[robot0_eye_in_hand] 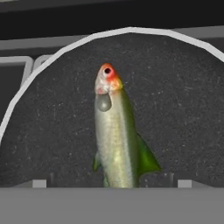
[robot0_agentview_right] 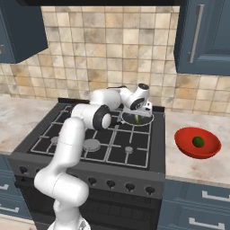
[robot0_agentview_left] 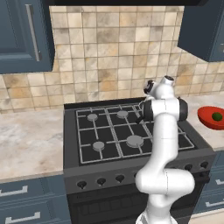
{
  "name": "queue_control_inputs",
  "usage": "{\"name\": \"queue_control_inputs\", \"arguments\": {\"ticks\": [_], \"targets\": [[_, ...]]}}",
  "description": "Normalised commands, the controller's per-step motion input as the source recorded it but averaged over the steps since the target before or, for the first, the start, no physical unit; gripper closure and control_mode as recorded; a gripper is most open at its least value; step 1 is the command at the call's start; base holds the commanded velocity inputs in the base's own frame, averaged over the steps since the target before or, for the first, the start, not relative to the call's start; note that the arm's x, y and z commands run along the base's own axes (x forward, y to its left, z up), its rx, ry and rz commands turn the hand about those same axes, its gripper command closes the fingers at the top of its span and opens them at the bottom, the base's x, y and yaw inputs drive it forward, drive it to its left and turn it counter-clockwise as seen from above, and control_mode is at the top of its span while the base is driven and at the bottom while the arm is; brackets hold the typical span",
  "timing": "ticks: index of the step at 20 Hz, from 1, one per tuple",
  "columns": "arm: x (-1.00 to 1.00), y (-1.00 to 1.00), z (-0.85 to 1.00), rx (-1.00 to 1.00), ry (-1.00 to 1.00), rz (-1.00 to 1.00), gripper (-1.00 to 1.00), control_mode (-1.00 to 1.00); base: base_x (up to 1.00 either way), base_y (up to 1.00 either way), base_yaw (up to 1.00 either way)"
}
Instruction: Place the fish on the plate and place the lime on the same plate.
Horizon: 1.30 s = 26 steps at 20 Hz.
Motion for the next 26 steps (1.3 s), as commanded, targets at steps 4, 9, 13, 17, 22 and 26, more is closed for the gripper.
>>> {"name": "queue_control_inputs", "arguments": {"ticks": [4,9,13,17,22,26], "targets": [[0.22,-0.07,-0.30,0.00,0.00,0.00,-1.00,-1.00,0.00,0.00,0.00],[0.05,0.00,-0.43,0.00,-0.02,0.00,1.00,-1.00,0.00,0.00,0.00],[-0.17,0.04,-0.31,0.00,-0.08,0.00,1.00,-1.00,0.00,0.00,0.00],[-0.36,0.23,-0.27,0.00,-0.12,0.00,1.00,-1.00,0.00,0.00,0.00],[-0.37,0.09,0.48,0.00,-0.01,0.00,1.00,-1.00,0.00,0.00,0.00],[-0.33,0.11,0.88,0.00,0.00,0.00,1.00,-1.00,0.00,0.00,0.00]]}}
